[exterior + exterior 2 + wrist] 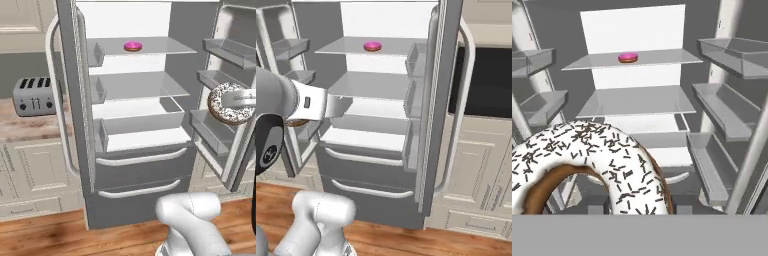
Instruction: Take the donuts from the fridge and place them on the empty tray on the dining counter.
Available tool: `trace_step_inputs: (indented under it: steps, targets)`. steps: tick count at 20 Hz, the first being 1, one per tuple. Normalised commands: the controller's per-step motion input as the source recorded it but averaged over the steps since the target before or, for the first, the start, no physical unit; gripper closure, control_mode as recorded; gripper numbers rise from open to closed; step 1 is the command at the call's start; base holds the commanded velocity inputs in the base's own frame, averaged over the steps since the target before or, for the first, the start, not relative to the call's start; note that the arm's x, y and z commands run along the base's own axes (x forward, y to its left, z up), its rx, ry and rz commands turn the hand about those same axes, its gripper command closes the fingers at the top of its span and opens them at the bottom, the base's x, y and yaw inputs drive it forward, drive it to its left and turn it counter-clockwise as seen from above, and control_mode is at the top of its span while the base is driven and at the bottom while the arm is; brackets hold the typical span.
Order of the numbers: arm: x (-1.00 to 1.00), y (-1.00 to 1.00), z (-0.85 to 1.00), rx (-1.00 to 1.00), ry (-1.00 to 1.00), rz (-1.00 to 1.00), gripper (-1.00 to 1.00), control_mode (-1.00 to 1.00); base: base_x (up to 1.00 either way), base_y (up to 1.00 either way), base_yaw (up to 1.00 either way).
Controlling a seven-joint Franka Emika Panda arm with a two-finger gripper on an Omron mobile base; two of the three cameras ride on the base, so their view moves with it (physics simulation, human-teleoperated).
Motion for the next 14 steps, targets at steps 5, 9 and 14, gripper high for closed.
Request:
trace_step_inputs:
  steps: [5,9,14]
  targets:
    - [0.00,0.00,0.00,0.00,0.00,0.00,1.00,1.00,-1.00,0.24,0.00]
    - [0.00,0.00,0.00,0.00,0.00,0.00,1.00,1.00,-0.58,0.16,-0.64]
    - [0.00,0.00,0.00,0.00,0.00,0.00,1.00,1.00,-0.03,0.08,-0.97]
